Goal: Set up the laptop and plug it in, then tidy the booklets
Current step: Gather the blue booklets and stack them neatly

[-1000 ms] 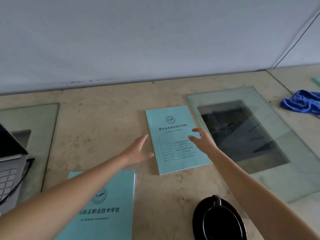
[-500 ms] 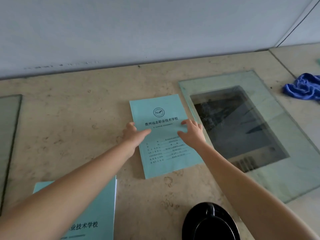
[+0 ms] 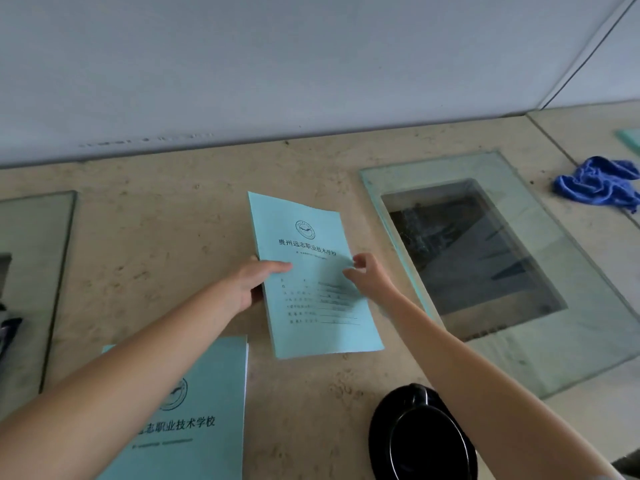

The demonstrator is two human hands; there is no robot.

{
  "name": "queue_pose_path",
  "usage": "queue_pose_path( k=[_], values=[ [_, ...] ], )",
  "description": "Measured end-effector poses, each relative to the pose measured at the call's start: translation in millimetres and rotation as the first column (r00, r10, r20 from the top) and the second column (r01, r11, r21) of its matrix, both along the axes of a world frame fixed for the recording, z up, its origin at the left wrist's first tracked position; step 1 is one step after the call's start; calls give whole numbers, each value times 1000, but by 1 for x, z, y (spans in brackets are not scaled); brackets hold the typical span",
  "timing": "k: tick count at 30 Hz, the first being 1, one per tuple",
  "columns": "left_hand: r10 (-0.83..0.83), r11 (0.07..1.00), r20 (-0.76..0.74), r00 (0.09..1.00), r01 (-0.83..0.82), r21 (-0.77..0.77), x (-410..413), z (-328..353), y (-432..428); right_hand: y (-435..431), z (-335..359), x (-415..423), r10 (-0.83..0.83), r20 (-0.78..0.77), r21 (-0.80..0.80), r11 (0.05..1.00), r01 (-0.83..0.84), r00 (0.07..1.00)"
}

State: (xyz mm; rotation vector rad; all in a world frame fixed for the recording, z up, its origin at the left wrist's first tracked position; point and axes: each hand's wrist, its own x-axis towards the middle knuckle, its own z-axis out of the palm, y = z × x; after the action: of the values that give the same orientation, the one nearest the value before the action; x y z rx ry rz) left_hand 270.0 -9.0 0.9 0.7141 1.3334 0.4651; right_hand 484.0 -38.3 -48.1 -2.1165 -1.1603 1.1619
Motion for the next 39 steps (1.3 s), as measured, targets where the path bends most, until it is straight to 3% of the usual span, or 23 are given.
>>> queue_pose_path(
  k=[3,6,9,13,18,26,30,39],
  values=[
    [-106,993,20,994,105,60,-21,28,-13,-22,12,-21,-17,-165,-106,994,0,986],
    [-205,972,15,979,202,117,-46,51,-30,-42,25,-41,-101,-399,-231,973,7,912],
    [-244,953,-56,968,250,171,-77,60,-50,-60,29,-51,-41,-470,-178,983,-49,882],
    [-251,954,-118,961,266,137,-132,53,-77,-87,37,-70,47,-438,-118,987,-109,898],
    [-280,955,-192,941,293,39,-191,26,-111,-121,41,-112,274,-327,-161,927,-339,904],
    [-334,940,-265,904,340,-26,-244,-7,-158,-165,33,-157,338,-388,-288,839,-461,858],
    [-383,916,-322,866,401,-12,-266,-24,-177,-180,27,-174,383,-302,-312,826,-470,873],
    [-463,751,-683,565,659,36,-288,-40,-188,-187,20,-193,487,14,-256,846,-468,873]
  ],
)
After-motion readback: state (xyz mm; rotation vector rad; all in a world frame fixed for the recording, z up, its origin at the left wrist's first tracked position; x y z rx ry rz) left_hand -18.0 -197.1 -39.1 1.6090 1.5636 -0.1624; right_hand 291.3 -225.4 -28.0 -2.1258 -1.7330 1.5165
